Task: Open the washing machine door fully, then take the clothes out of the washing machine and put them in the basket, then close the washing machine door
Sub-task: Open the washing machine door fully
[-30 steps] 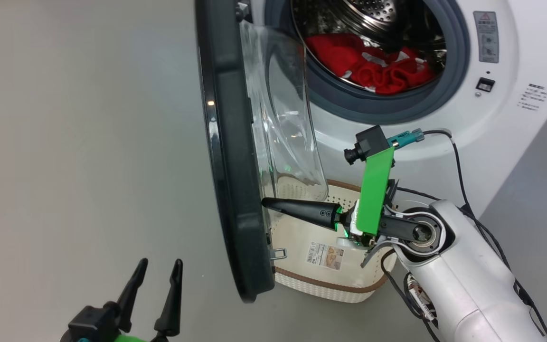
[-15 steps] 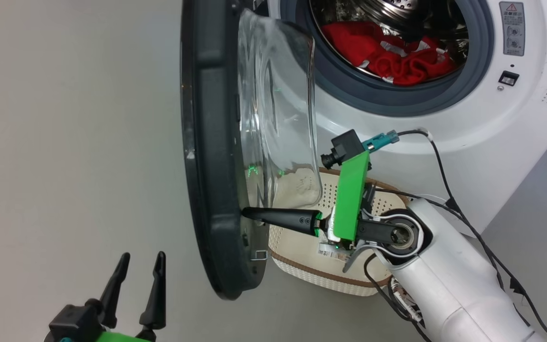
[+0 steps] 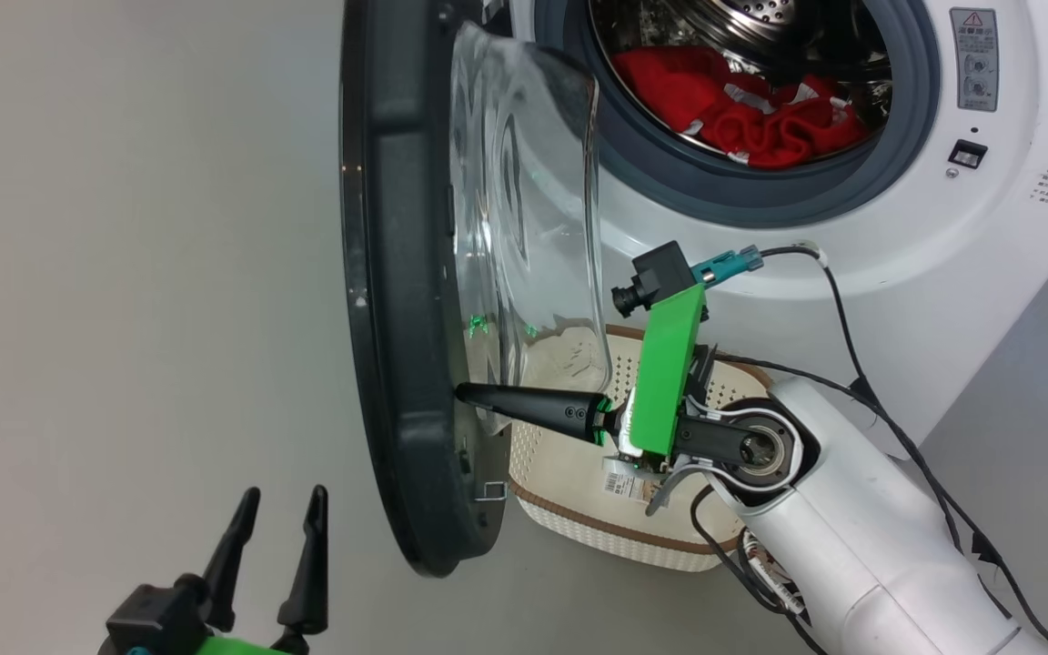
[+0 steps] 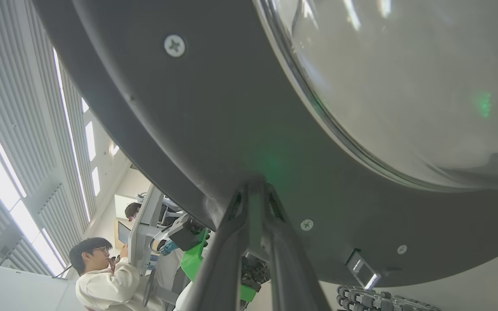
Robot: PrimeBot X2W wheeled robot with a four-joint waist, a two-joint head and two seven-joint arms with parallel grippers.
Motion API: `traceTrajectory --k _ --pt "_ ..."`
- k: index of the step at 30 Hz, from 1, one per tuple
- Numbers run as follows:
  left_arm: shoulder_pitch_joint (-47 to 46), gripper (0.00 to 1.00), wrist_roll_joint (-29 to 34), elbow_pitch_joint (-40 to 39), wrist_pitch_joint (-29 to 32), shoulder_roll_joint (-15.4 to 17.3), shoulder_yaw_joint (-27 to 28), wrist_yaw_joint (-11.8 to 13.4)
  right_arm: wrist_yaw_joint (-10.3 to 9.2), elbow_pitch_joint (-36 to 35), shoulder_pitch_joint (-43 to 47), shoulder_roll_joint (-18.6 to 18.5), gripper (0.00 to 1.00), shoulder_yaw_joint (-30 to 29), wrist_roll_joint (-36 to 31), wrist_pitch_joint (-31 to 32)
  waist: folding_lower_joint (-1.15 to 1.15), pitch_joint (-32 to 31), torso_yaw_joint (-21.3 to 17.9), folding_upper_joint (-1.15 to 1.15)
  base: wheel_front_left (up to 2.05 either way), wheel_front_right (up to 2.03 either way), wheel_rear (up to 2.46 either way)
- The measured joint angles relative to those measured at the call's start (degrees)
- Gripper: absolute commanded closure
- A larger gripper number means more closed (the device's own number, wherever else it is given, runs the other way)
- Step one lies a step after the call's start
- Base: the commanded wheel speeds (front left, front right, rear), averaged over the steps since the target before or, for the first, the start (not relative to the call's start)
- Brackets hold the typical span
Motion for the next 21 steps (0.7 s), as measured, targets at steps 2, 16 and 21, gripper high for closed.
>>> traceTrajectory --k 2,16,21 --pt "0.0 0.0 -0.2 0.3 0.0 0.0 -0.4 0.0 0.0 -0.1 0.1 -0.2 0.0 -0.1 -0.4 -0.7 0.0 -0.3 -0.1 0.0 0.0 0.0 0.0" --pt "-0.3 0.0 -1.2 2.4 0.0 0.9 -1.4 0.0 0.0 -1.5 8.4 -4.5 0.0 -1.5 -3.5 -8.1 0.0 -2.3 -3.0 0.0 0.0 0.0 0.0" --pt "-0.3 0.0 -1.6 2.0 0.0 1.0 -0.2 0.0 0.0 -1.5 9.9 -6.8 0.0 -0.4 -6.3 -11.4 0.0 -2.4 -5.1 0.0 0.0 0.0 0.0"
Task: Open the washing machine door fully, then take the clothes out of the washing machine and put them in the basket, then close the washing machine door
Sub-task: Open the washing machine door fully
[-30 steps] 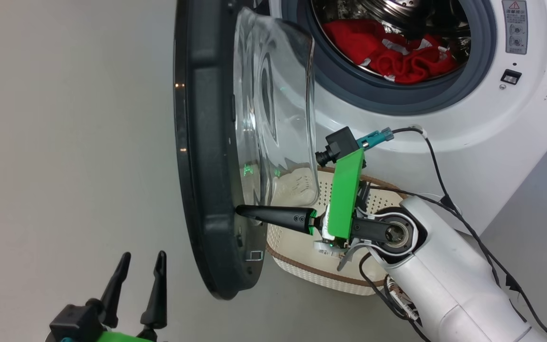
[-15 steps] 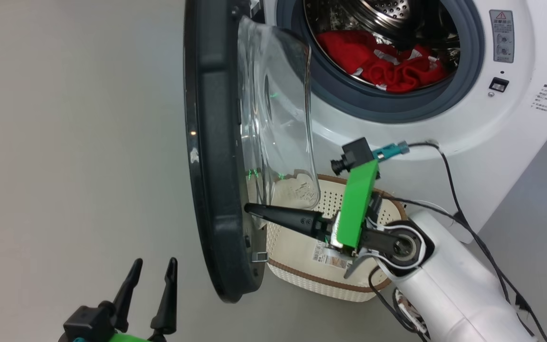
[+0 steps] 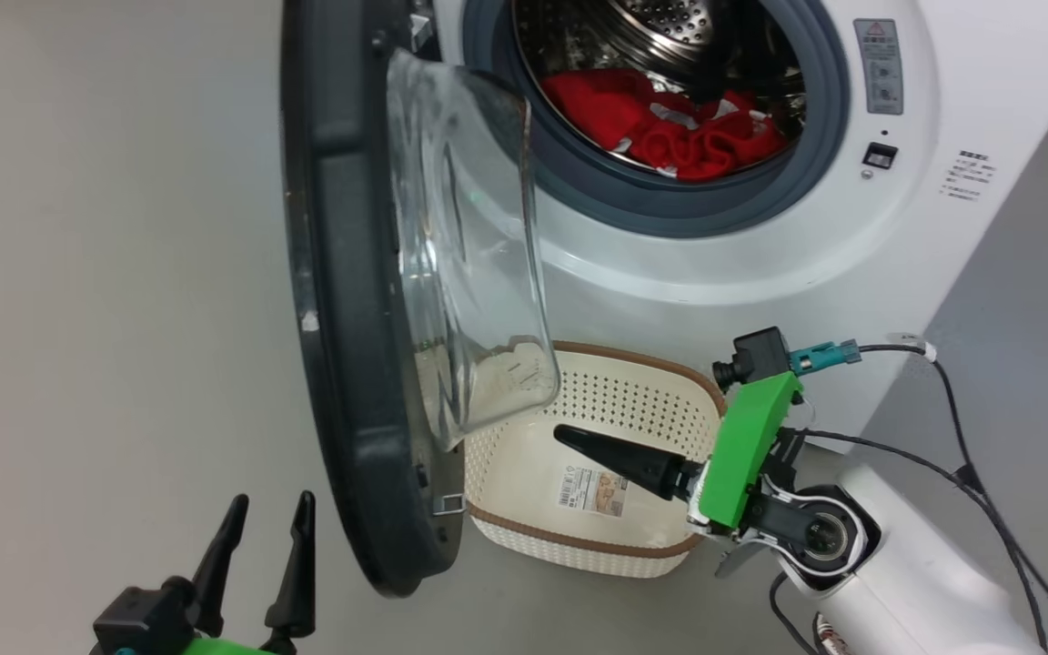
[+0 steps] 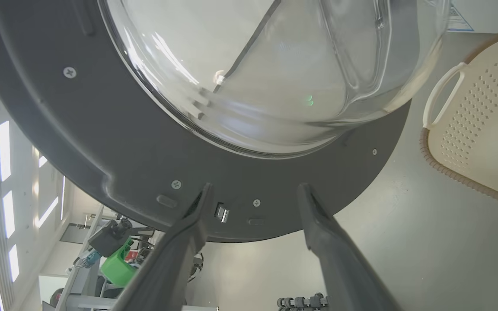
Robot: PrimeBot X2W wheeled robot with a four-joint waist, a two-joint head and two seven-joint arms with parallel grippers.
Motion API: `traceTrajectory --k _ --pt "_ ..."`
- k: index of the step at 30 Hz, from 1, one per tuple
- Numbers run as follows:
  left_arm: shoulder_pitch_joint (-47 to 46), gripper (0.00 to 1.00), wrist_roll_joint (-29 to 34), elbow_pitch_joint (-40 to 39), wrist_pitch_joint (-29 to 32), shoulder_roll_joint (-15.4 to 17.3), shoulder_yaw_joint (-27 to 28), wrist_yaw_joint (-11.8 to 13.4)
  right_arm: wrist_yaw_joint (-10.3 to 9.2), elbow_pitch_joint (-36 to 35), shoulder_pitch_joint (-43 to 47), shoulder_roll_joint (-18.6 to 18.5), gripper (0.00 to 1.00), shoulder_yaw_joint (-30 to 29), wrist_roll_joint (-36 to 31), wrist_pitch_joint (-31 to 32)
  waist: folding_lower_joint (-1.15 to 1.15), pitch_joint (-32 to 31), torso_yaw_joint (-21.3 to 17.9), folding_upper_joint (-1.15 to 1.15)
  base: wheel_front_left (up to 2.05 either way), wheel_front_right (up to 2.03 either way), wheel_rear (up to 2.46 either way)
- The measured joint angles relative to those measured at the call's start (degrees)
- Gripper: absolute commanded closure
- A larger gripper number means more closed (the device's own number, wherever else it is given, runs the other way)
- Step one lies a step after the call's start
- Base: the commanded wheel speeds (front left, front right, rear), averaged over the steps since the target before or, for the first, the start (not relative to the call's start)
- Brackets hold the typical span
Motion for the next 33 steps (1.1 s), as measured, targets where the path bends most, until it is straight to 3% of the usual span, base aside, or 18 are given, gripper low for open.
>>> traceTrajectory --k 14,23,33 --pt "0.2 0.0 -0.1 -0.1 0.0 0.4 1.0 0.0 0.0 -0.8 3.9 -5.6 0.0 3.0 -3.2 -10.7 0.0 -0.9 -3.9 0.0 0.0 0.0 0.0" --pt "1.4 0.0 0.0 -0.2 0.0 0.4 1.8 0.0 0.0 -1.3 6.3 -9.5 0.0 6.4 -7.9 -23.2 0.0 -1.6 -4.8 0.0 0.0 0.0 0.0" --pt "1.5 0.0 -0.1 -0.5 0.0 0.3 2.5 0.0 0.0 0.3 6.7 -13.0 0.0 15.0 -14.5 -38.6 0.0 -1.2 -5.7 0.0 0.0 0.0 0.0"
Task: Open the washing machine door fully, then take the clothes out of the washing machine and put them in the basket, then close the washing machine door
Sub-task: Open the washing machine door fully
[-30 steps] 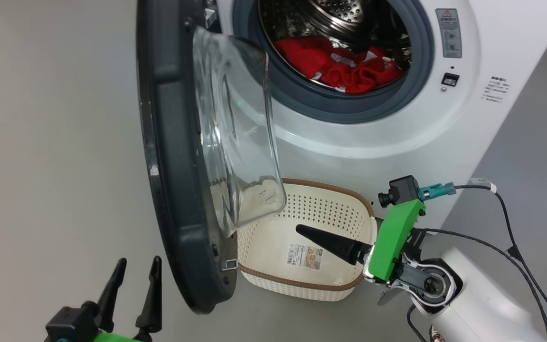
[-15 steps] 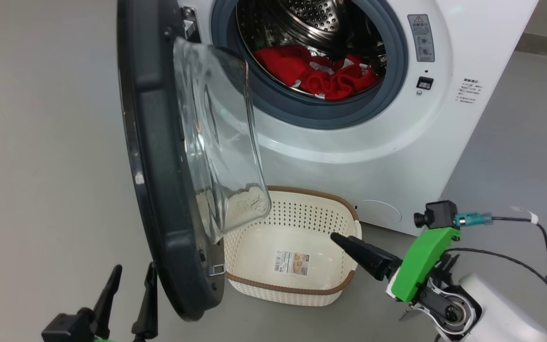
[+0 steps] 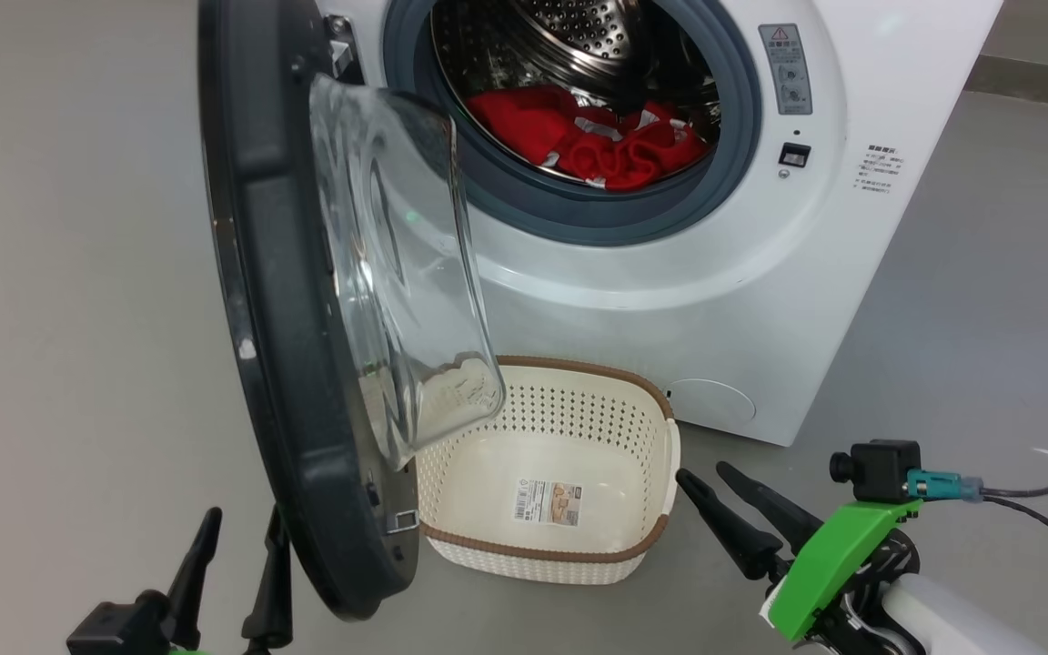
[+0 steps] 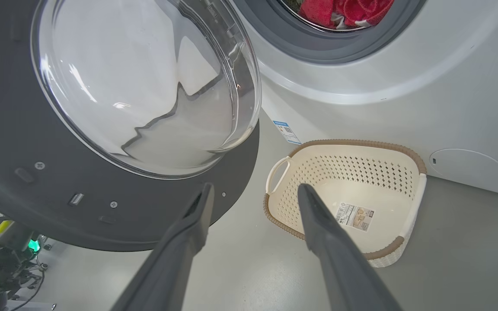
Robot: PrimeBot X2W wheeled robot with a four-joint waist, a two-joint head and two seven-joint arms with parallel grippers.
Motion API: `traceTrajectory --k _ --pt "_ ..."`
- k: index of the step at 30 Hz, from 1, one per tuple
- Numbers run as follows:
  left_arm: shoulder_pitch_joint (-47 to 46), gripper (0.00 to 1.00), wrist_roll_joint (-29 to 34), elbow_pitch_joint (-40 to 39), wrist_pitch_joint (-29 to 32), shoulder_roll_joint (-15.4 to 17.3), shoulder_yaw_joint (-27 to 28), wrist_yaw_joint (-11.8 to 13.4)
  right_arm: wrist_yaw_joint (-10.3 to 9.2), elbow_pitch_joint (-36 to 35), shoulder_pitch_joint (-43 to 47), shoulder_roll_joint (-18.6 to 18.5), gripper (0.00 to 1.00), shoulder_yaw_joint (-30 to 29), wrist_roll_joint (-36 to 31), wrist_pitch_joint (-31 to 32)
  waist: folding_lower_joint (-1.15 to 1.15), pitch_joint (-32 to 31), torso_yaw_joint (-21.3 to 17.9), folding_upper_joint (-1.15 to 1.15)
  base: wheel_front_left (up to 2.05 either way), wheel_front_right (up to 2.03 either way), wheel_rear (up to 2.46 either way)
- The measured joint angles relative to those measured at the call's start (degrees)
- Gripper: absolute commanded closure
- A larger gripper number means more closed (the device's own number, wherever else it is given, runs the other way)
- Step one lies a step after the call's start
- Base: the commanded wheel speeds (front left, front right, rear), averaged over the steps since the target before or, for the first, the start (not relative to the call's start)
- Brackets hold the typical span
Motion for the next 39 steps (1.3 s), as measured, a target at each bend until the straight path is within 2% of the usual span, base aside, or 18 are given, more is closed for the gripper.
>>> traceTrajectory --k 6,10,17,23,32,39 --pt "0.0 0.0 0.0 0.1 0.0 0.0 0.0 0.0 0.0 2.9 0.0 -0.7 0.0 2.3 -0.6 -4.5 0.0 0.1 -0.2 0.0 0.0 0.0 0.0" --pt "0.0 0.0 0.0 0.1 0.0 0.0 0.0 0.0 0.0 4.6 0.0 -1.0 0.0 2.1 -4.4 -5.4 0.0 0.3 -0.3 0.0 0.0 0.0 0.0" --pt "0.0 0.0 0.0 0.2 0.0 -0.1 0.1 0.0 0.0 3.5 2.7 0.9 0.0 -7.4 -16.5 -5.4 0.0 0.7 -0.6 0.0 0.0 0.0 0.0" --pt "-0.1 0.0 0.0 0.3 0.0 -0.2 0.1 0.0 0.0 2.3 7.1 3.7 0.0 -12.6 -24.5 -5.4 0.0 0.6 -0.5 0.0 0.0 0.0 0.0" --pt "-0.1 0.0 0.0 0.3 0.0 -0.2 0.1 0.0 0.0 -1.7 11.9 8.3 0.0 -23.9 -36.4 -5.5 0.0 0.6 -0.4 0.0 0.0 0.0 0.0" --pt "-0.1 0.0 0.0 0.4 0.0 -0.3 0.1 0.0 0.0 -4.2 14.4 10.6 0.0 -29.8 -43.1 -5.5 0.0 0.6 0.0 0.0 0.0 0.0 0.0"
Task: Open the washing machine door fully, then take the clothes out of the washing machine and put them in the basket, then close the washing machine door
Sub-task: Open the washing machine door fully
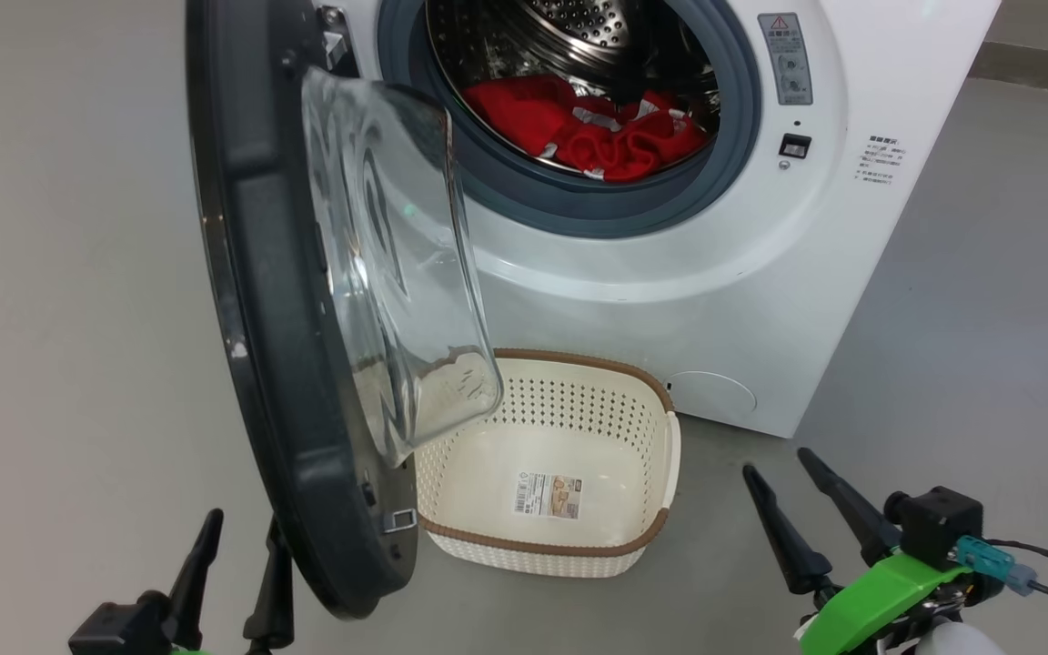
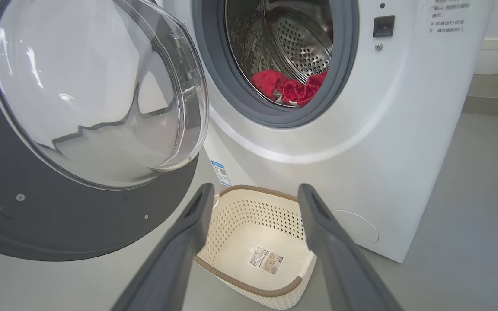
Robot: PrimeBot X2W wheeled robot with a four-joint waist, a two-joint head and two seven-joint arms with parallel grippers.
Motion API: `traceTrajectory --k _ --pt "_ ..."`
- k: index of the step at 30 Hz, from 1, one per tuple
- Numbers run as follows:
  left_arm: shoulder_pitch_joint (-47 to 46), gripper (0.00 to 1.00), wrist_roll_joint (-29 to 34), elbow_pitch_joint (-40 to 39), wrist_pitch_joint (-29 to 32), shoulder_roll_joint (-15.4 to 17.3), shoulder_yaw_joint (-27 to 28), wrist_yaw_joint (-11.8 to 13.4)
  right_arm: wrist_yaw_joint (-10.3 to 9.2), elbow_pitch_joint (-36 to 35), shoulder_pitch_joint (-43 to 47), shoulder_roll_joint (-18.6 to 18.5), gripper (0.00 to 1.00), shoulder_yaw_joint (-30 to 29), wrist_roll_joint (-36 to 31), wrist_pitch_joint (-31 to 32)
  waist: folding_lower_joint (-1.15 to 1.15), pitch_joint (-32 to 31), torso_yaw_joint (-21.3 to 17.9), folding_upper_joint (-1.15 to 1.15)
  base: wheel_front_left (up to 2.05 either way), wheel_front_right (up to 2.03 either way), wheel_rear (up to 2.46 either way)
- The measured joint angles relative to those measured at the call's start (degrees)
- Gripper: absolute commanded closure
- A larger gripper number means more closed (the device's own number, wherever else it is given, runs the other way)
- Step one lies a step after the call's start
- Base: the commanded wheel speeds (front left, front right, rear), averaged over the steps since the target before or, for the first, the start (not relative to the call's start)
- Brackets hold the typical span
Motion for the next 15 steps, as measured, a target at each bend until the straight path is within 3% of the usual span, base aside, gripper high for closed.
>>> traceTrajectory --k 15 --pt "0.0 0.0 0.0 0.0 0.0 -0.1 0.3 0.0 0.0 -2.7 3.9 3.5 0.0 -9.4 -8.2 0.0 0.0 0.1 0.1 0.0 0.0 0.0 0.0"
